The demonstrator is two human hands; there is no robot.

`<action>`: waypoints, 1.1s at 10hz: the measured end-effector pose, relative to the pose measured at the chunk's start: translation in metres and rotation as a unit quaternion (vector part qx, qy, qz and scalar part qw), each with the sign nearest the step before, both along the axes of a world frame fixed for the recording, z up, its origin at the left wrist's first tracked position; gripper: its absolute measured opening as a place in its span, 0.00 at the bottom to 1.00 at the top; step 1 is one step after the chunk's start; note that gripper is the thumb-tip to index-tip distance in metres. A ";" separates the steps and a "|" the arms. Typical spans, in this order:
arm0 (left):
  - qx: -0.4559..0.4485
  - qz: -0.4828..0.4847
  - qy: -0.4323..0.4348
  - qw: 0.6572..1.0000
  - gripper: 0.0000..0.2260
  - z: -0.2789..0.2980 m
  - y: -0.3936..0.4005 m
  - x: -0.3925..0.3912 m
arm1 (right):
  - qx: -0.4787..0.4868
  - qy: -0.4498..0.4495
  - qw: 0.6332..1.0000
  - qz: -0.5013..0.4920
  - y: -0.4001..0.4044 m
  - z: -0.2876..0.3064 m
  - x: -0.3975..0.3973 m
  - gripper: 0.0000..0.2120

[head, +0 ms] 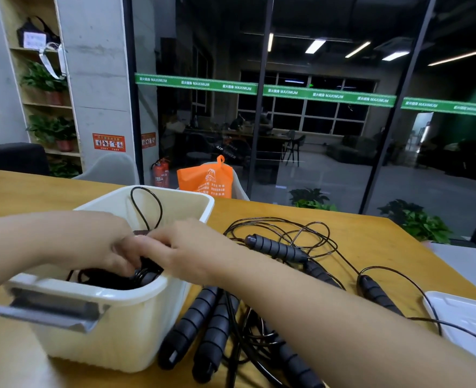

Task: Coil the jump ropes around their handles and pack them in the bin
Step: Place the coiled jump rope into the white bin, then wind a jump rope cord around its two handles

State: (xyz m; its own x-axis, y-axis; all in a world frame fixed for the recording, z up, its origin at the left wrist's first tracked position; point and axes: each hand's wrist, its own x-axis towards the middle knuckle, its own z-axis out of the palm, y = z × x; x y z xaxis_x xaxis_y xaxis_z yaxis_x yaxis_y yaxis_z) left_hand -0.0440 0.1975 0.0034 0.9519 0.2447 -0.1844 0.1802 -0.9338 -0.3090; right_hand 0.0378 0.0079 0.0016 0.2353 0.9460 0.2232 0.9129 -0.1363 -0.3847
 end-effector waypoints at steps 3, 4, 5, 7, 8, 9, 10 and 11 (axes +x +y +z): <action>-0.015 -0.012 -0.159 0.987 0.04 0.029 -0.102 0.017 | 0.044 -0.114 0.992 0.016 -0.087 -0.044 0.025 0.23; -0.012 0.037 -0.177 0.983 0.05 0.022 -0.113 0.025 | 0.013 -0.140 0.990 -0.007 -0.107 -0.054 0.028 0.22; -0.025 0.057 -0.252 0.966 0.07 0.018 -0.117 0.032 | -0.011 -0.121 0.992 -0.037 -0.127 -0.058 0.032 0.19; -0.055 -0.034 -0.289 0.955 0.07 0.005 -0.154 0.047 | -0.033 -0.050 0.986 -0.153 -0.165 -0.066 0.054 0.14; -0.120 -0.045 -0.295 0.947 0.06 -0.012 -0.166 0.063 | -0.025 -0.027 0.977 -0.212 -0.177 -0.070 0.068 0.13; -0.195 -0.035 -0.292 0.936 0.08 -0.040 -0.172 0.078 | -0.007 0.028 0.967 -0.255 -0.186 -0.078 0.075 0.12; -0.222 0.003 -0.307 0.926 0.12 -0.071 -0.167 0.084 | 0.019 0.035 0.963 -0.266 -0.192 -0.083 0.075 0.05; -0.259 0.043 -0.331 0.906 0.16 -0.097 -0.159 0.083 | 0.023 0.048 0.964 -0.259 -0.192 -0.081 0.064 0.06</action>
State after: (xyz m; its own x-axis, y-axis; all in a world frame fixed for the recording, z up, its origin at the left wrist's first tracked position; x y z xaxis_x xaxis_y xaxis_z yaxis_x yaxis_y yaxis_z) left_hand 0.0395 0.0385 -0.0933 0.8779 0.3667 0.3080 0.2446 -0.8964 0.3697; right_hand 0.1020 -0.1840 -0.0795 0.6954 0.6851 0.2167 0.6869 -0.5453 -0.4804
